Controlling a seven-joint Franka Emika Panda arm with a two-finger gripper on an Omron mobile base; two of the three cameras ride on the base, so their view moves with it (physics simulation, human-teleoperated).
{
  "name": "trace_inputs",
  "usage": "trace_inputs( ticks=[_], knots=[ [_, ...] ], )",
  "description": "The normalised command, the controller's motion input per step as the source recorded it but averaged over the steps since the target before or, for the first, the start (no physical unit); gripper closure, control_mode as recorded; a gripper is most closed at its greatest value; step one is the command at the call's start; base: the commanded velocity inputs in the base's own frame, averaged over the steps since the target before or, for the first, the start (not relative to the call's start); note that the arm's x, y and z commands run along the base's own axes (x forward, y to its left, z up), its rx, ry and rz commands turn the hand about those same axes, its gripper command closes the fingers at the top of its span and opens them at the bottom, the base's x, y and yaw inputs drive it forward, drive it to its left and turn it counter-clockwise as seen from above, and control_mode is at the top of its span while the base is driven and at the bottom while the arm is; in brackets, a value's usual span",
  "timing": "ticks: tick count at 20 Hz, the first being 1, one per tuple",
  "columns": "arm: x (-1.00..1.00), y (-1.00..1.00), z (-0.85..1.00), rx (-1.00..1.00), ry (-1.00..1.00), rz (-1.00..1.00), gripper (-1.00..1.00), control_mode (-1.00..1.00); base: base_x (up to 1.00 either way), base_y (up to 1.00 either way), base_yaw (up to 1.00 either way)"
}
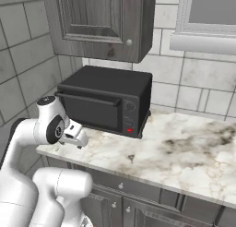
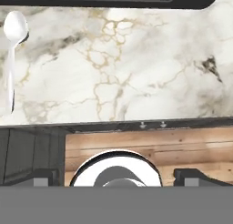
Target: Take the fork and place it on the left side of the plate. Then take the spoon and place it on the right side of the plate. Make sure they're directly next to the plate.
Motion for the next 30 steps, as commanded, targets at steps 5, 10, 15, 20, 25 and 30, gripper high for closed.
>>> trace_inputs(
  ticks=[5,10,15,20,25,30],
  knots=[
    [0.22,0.04,0.0,0.22,0.0,0.16,-1.0,-1.0,0.0,0.0,0.0],
    [0.26,0.36,-0.01,0.03,0.0,0.03,-1.0,-1.0,0.0,0.0,0.0],
    [0.4,0.5,-0.1,0.01,0.0,0.01,-1.0,-1.0,0.0,0.0,0.0],
    [0.36,0.28,-0.03,0.03,0.0,0.01,-1.0,-1.0,0.0,0.0,0.0],
    [0.38,0.16,-0.1,0.0,0.0,0.01,-1.0,-1.0,0.0,0.0,0.0],
    [0.34,0.25,-0.17,0.0,0.0,0.0,-1.0,-1.0,0.0,0.0,0.0]
  ],
)
